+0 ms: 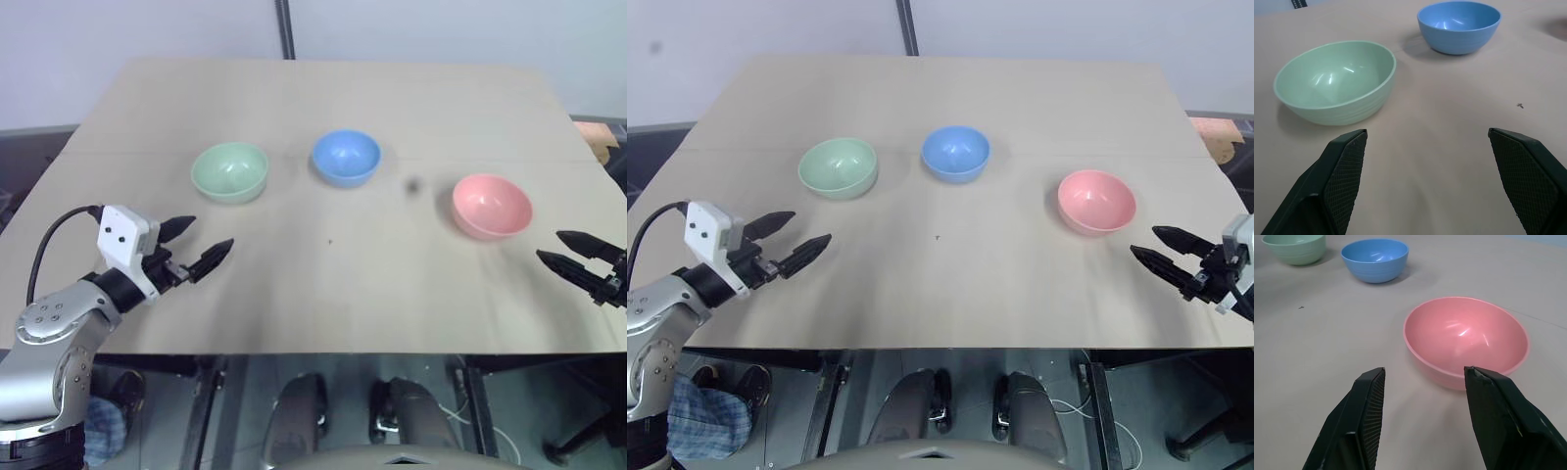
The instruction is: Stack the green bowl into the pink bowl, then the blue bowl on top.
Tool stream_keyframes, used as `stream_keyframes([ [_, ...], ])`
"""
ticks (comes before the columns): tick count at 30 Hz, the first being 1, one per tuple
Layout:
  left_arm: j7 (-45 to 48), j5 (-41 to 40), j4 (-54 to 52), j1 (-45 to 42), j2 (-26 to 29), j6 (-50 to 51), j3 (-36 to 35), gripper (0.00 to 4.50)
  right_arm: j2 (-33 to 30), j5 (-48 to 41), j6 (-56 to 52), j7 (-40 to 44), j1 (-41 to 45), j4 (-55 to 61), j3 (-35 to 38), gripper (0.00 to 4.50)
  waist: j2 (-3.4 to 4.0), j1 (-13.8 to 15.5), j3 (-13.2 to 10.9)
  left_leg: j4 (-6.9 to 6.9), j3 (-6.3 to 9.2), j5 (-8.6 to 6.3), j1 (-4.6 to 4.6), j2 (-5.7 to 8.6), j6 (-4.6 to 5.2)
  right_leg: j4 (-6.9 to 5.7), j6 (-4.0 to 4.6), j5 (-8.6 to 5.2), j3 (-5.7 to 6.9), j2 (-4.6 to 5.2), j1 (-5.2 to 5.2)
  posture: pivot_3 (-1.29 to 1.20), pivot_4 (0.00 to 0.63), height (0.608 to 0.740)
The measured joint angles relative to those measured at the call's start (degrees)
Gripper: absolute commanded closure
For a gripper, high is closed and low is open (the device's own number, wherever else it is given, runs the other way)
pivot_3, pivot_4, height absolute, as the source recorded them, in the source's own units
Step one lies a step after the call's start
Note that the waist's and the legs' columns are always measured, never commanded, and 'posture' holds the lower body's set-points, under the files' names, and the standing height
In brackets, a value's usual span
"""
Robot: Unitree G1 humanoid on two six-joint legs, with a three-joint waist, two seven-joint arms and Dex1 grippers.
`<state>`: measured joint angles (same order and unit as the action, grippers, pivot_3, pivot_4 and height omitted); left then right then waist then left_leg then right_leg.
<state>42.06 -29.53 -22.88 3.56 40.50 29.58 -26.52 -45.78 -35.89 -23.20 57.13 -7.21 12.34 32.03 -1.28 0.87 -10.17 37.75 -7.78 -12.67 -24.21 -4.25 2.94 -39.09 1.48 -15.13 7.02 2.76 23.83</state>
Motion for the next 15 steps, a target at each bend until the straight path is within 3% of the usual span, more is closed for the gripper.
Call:
stream_keyframes([
  [6,4.8,-2.4,0.1,-0.7,2.3,0.3,0.9,0.32,-2.7,3.9,-0.5,-1.7,4.1,1.1,-6.4,1.67,0.02,-0.1,0.0,-0.01,-0.02,0.00,0.13,-0.01,0.00,-0.02,0.01,0.00,-0.02,0.01,-0.08,0.00,0.150,0.740],
  [15,15.0,-6.8,2.3,-6.1,8.8,2.7,5.2,0.32,-7.6,13.9,-4.3,-4.1,21.1,-4.0,-21.9,1.67,0.07,-0.2,0.0,-0.04,-0.06,0.00,0.10,0.00,-0.01,0.02,0.01,0.00,-0.02,0.01,-0.04,0.00,0.150,0.740],
])
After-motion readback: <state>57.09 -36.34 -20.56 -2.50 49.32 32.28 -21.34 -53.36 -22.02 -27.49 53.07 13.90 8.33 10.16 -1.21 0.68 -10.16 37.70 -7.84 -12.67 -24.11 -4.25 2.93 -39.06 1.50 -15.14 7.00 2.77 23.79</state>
